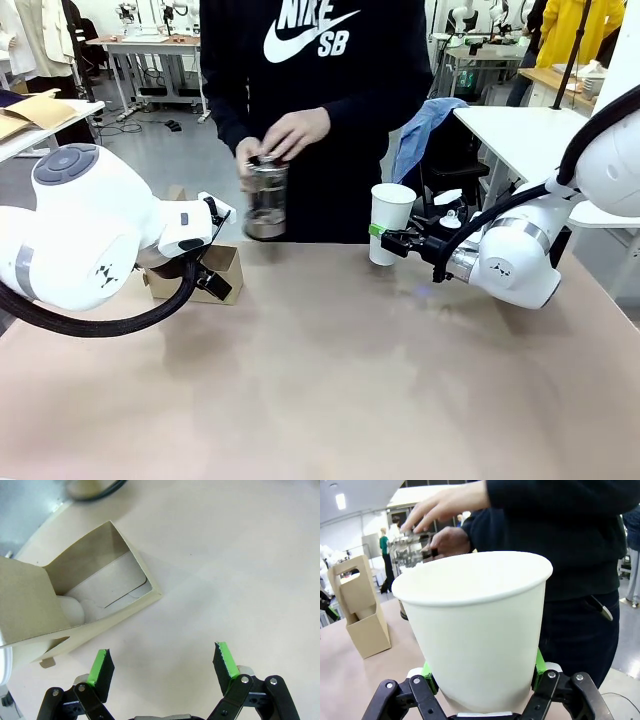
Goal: Pour a drink into a cup and package it in a carrier.
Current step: When a person places the Paper Cup Lid on the 600 ml Paper Cup , lift the 600 ml Paper Cup.
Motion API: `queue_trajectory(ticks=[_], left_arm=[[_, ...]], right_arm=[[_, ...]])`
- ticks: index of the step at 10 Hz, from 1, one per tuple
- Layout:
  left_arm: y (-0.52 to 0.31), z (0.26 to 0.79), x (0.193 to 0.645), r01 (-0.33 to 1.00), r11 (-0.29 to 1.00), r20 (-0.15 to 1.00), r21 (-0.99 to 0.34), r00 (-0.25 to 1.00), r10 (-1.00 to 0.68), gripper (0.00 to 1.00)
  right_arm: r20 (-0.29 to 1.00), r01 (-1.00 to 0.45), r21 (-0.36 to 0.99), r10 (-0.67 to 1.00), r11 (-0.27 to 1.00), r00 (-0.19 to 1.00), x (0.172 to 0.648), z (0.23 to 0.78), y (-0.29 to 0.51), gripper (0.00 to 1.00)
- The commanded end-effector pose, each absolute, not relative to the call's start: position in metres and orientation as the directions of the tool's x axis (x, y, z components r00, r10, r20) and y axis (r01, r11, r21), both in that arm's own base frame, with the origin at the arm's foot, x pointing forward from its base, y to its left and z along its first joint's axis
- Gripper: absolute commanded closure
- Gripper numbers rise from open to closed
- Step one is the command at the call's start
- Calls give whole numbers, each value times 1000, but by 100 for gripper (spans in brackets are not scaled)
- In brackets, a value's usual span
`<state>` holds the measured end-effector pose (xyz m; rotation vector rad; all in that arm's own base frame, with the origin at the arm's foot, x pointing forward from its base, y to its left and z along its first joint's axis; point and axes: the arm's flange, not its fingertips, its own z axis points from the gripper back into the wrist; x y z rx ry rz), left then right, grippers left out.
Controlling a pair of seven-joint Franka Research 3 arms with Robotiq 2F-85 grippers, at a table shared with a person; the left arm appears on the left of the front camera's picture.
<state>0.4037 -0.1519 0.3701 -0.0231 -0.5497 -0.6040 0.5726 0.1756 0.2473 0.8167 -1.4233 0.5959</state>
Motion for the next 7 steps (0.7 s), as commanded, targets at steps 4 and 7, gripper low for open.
queue_trajectory(ticks=[4, 7], left_arm=[[-152, 370, 404, 546, 827, 498, 135, 684, -533, 0], [-152, 370, 404, 546, 827, 498, 135, 684, -533, 0]], right_arm=[[991, -785, 126, -105, 606, 78, 571, 252, 177, 20], [991, -785, 126, -105, 606, 78, 571, 252, 177, 20]])
